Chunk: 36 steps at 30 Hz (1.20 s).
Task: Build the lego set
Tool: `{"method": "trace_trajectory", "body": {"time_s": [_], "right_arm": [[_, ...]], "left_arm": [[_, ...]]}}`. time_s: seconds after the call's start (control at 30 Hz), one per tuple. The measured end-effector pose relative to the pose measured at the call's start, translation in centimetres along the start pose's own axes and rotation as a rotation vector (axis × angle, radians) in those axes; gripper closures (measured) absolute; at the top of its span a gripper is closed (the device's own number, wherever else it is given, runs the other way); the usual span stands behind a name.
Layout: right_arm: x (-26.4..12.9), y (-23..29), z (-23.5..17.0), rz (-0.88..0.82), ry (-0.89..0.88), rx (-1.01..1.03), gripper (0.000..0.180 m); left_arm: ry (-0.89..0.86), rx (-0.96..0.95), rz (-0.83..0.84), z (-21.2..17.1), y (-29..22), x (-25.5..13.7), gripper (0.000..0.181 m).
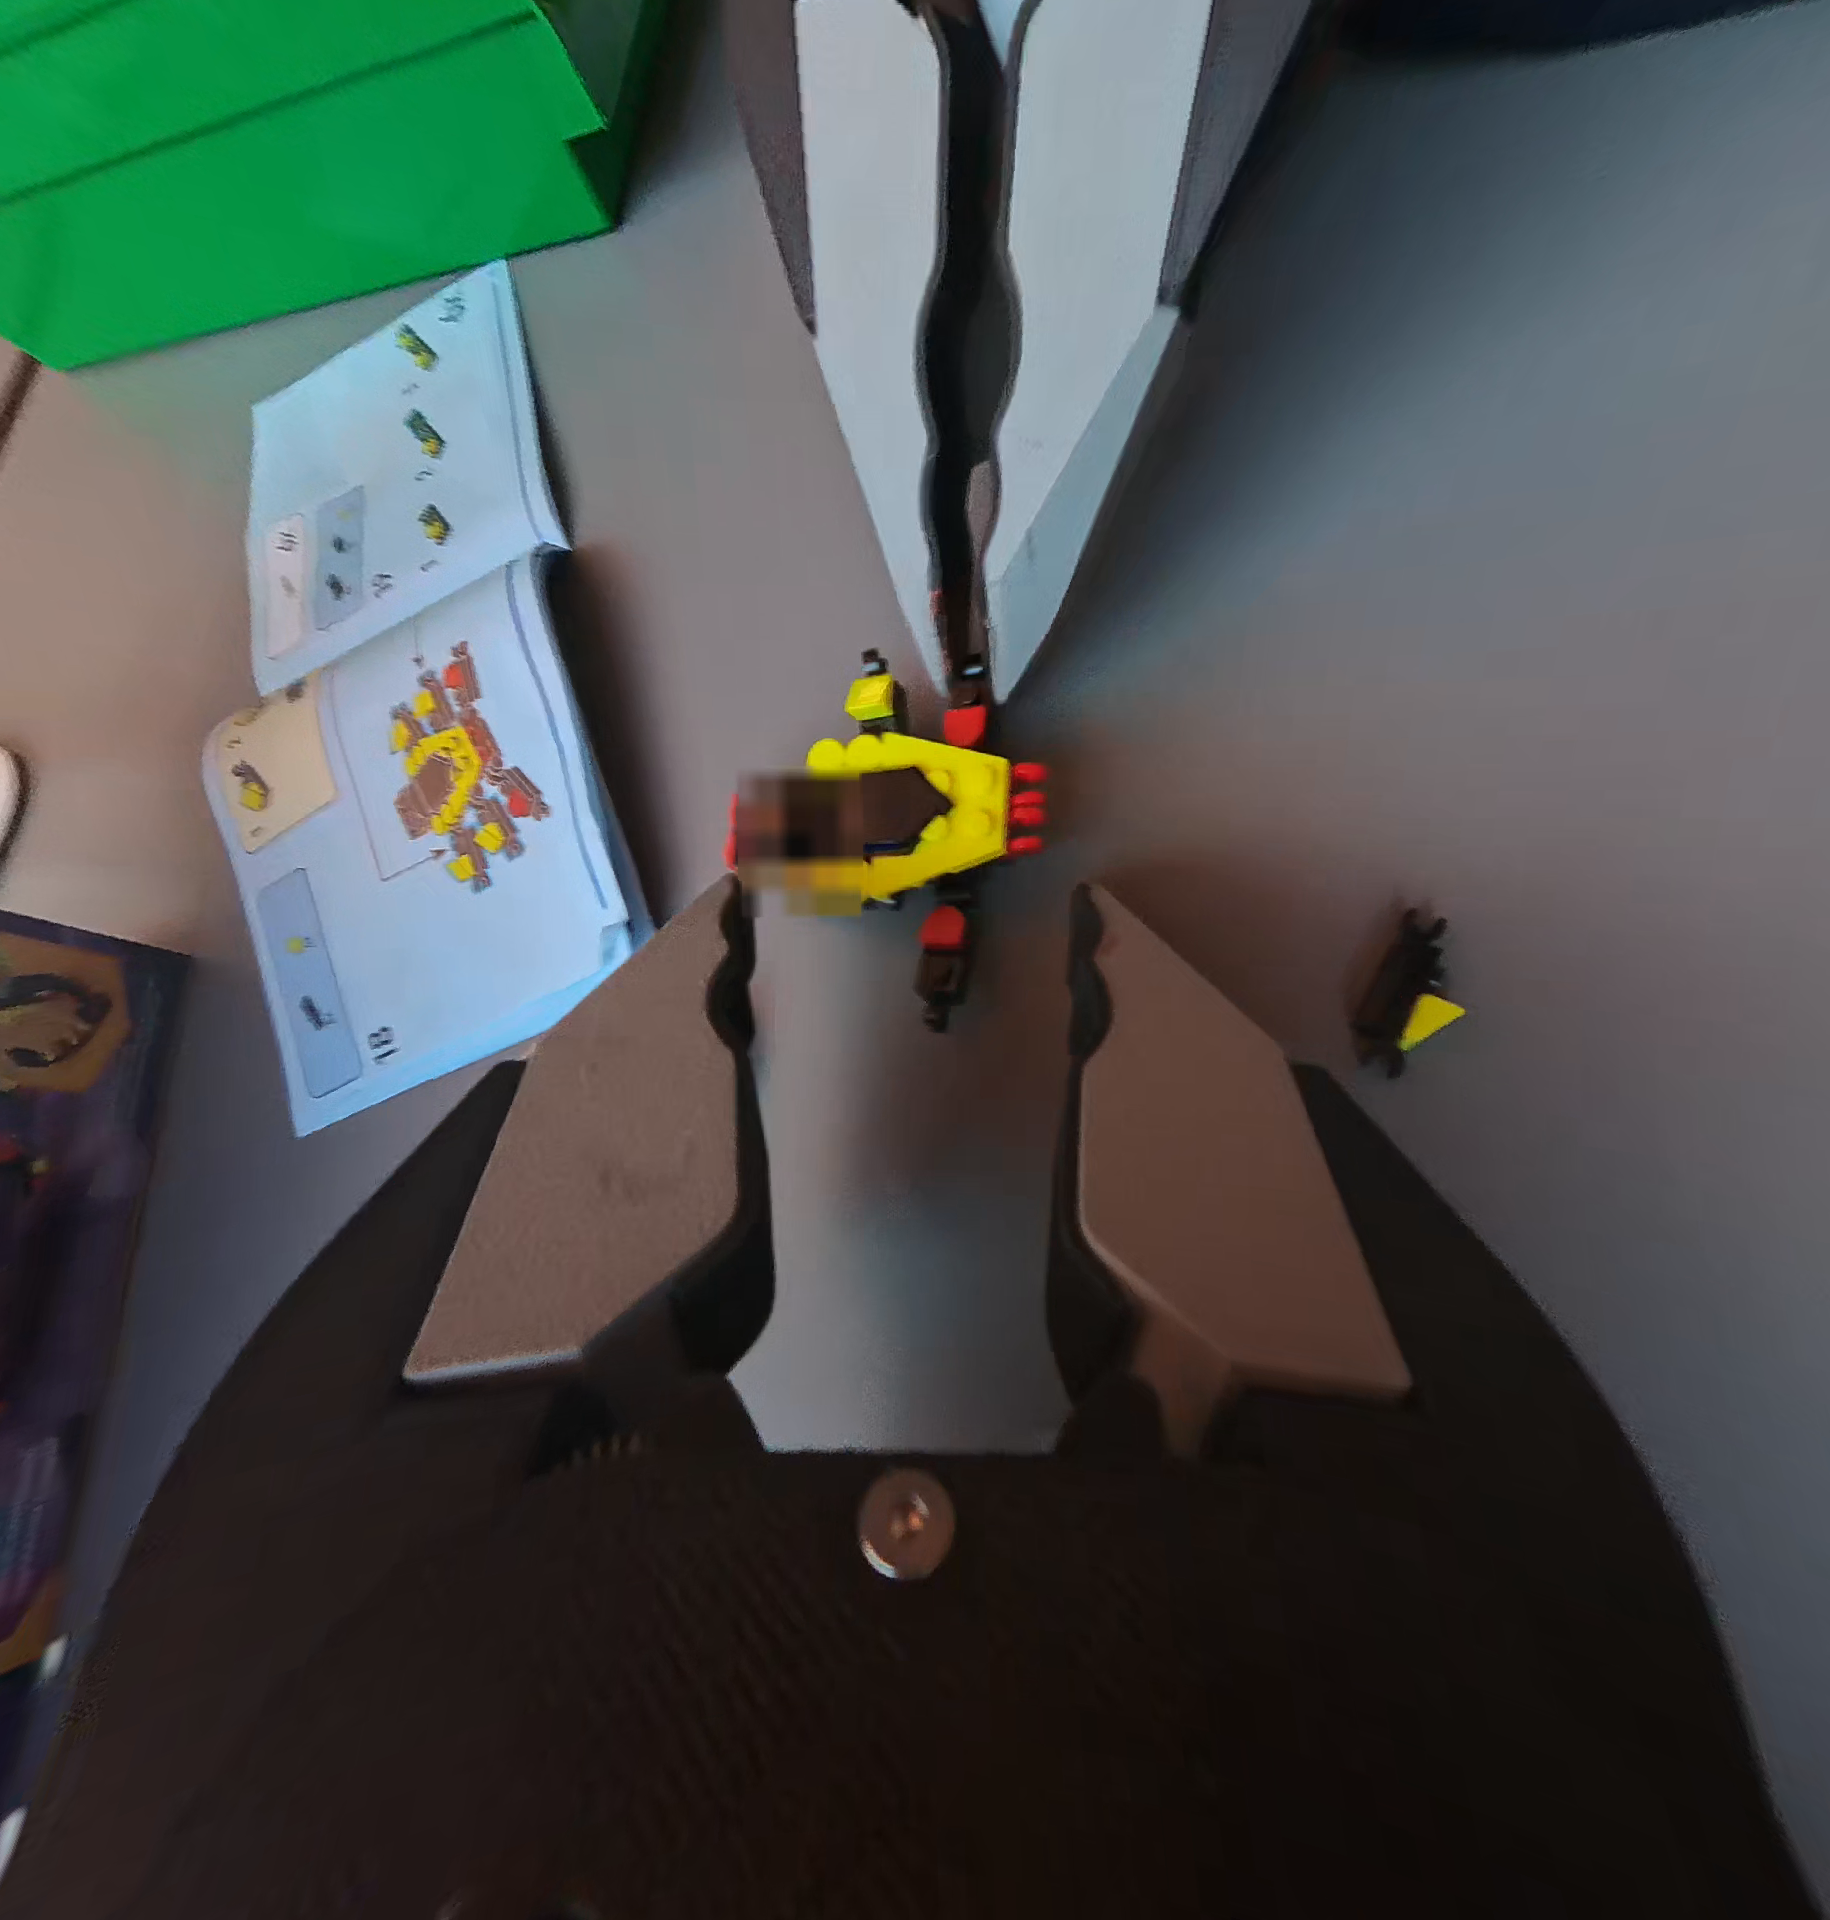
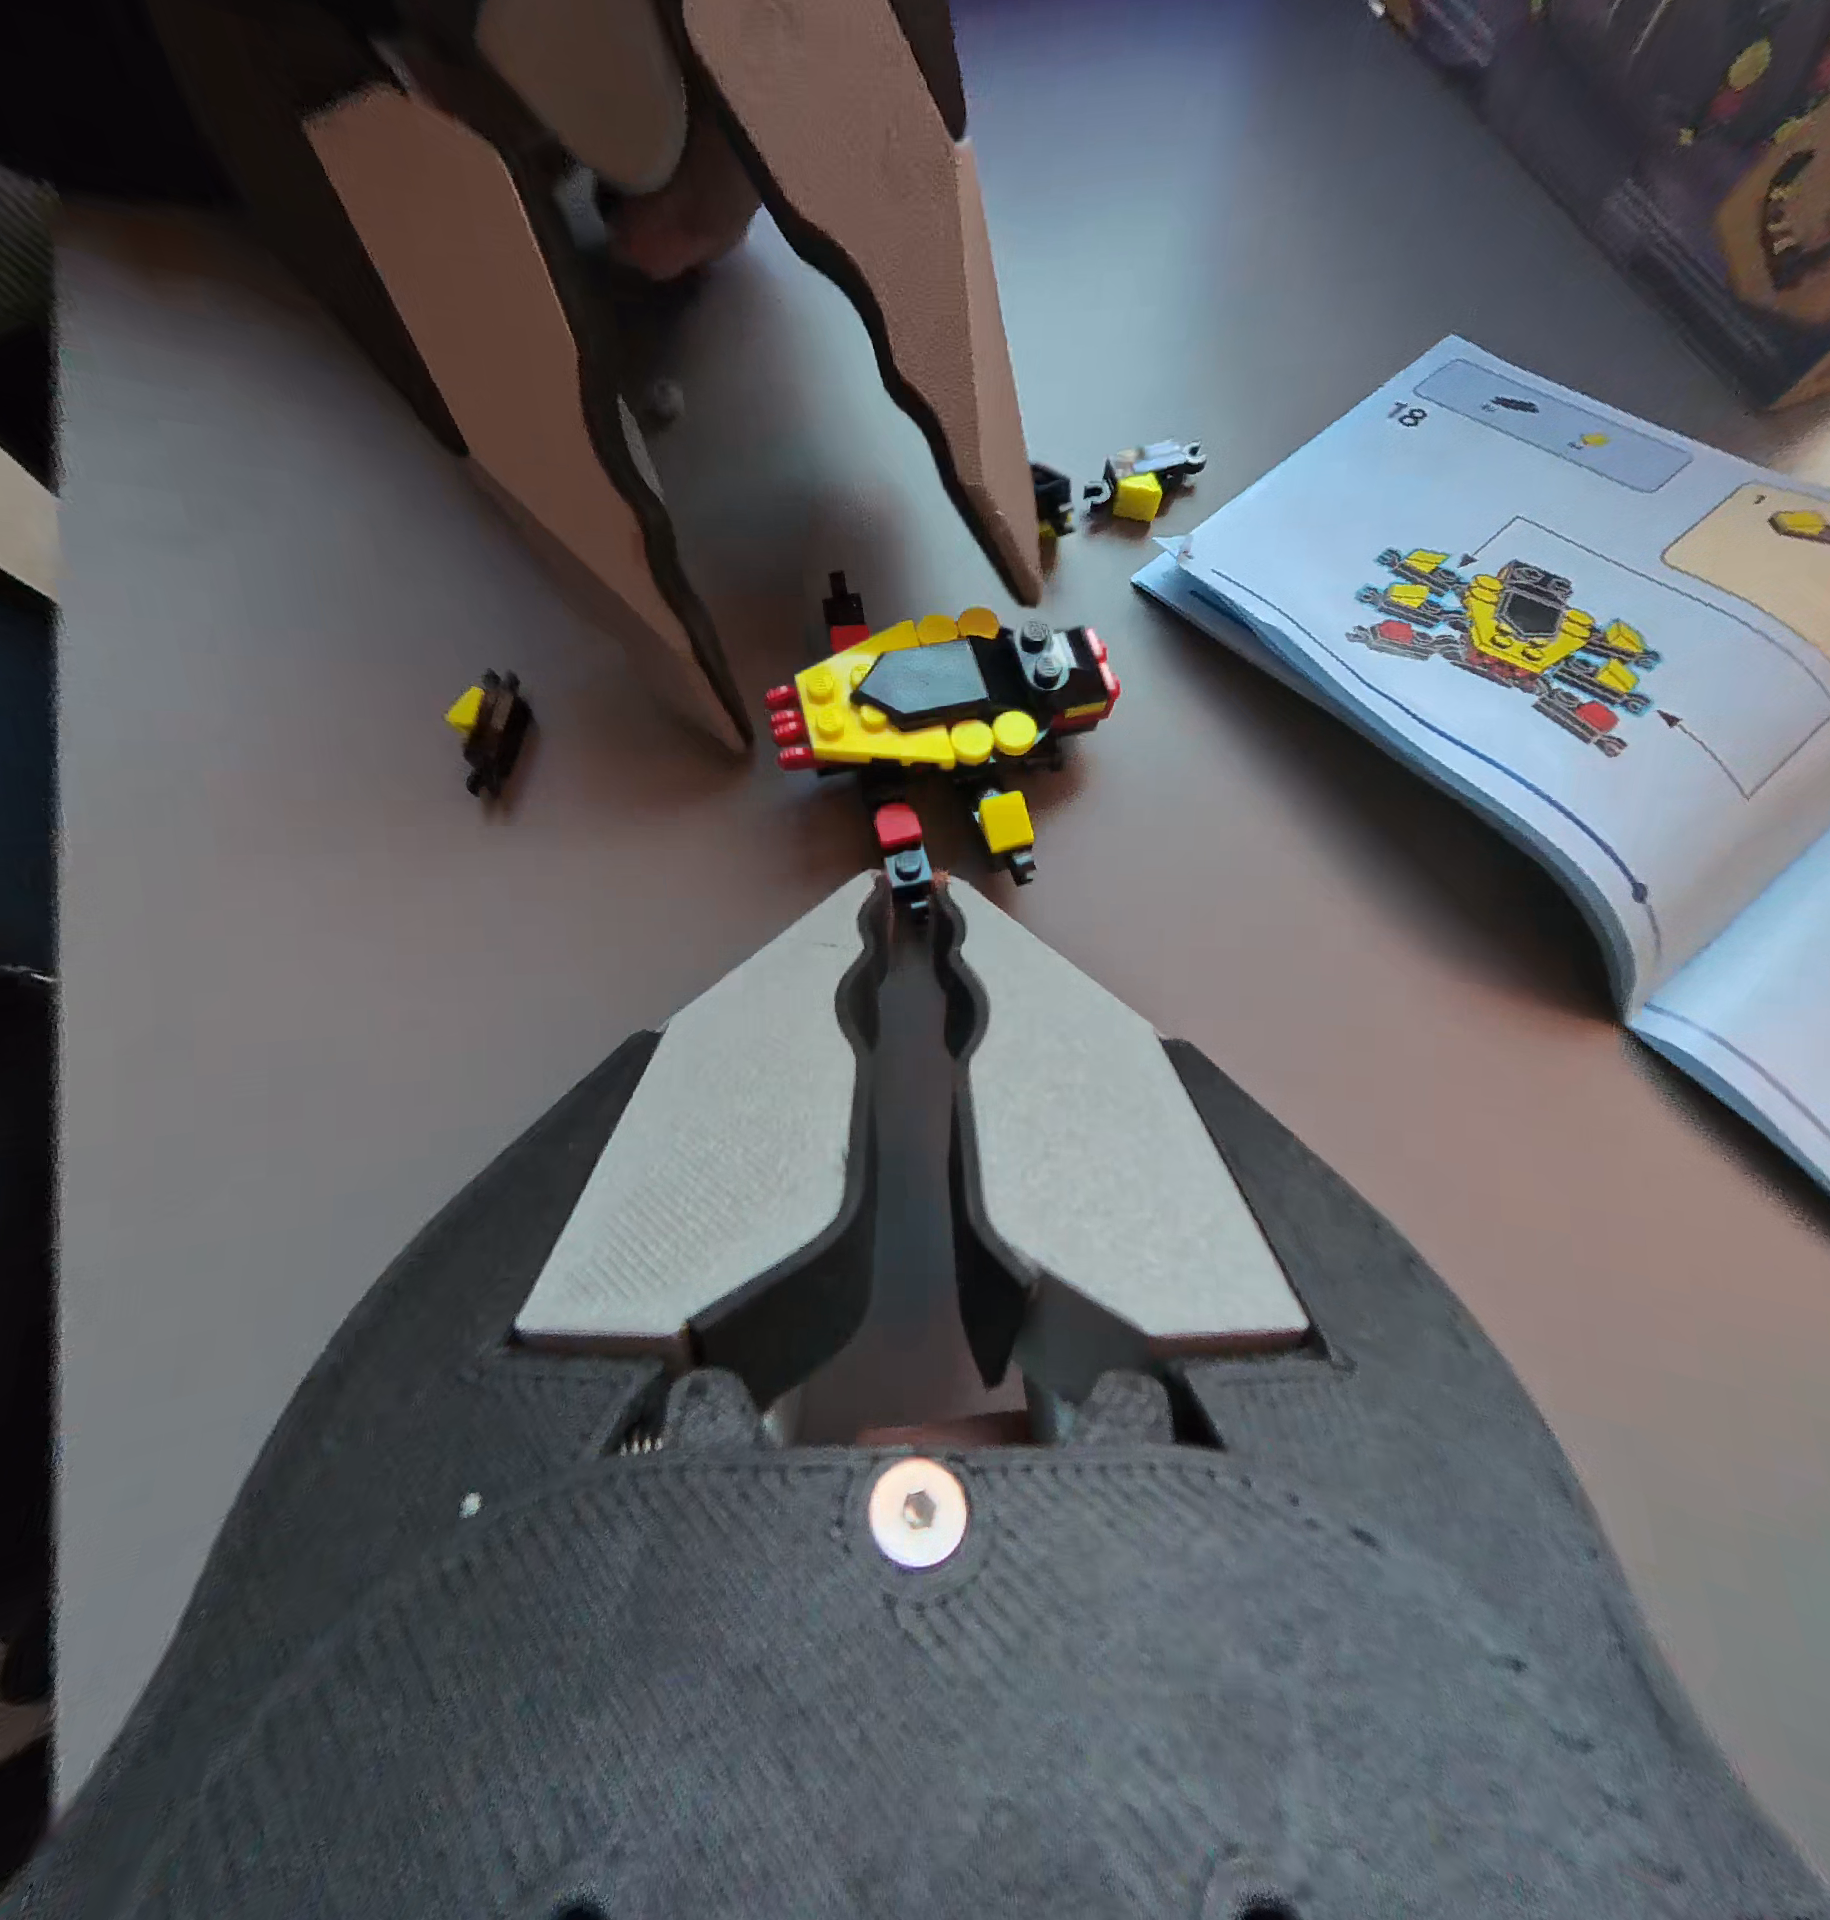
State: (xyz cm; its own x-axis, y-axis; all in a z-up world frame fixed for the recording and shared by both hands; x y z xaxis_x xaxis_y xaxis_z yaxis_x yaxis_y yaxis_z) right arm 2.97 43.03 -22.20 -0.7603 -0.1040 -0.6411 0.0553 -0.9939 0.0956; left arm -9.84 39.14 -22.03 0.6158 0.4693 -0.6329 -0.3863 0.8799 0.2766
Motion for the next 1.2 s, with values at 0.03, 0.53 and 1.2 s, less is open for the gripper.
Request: {"method": "trace_trajectory", "body": {"time_s": [0.03, 0.53, 1.2], "right_arm": [[-0.3, -0.1, 0.2, 0.035, -0.037, 0.045, 0.175], [-1.5, -0.5, 1.8, 0.244, -0.296, 0.288, 0.175], [-0.9, 4.0, 4.3, -0.340, -0.135, -0.582, 0.168]], "left_arm": [[-0.008, 0.021, 0.035, 0.1, 0.2, -0.1, 0.115], [0.019, 0.275, 0.254, 1.3, -1.1, 0.7, 0.153], [-0.053, 0.209, 0.162, 2.1, -1.2, -0.8, 0.154]]}}
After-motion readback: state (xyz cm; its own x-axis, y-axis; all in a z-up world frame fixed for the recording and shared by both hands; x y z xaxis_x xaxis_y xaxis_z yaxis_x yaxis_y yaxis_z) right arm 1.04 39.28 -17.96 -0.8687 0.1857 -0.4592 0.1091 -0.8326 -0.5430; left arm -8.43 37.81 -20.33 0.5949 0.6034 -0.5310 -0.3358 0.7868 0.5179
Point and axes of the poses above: each gripper's, where its closed fingertips meet, x out along the fingers, z out of its top, y = z × x across the jaws, the point moved 7 cm from there along -x, back along the fingers, and after that the axes turned 1 degree about z, right-handed, at the moved point
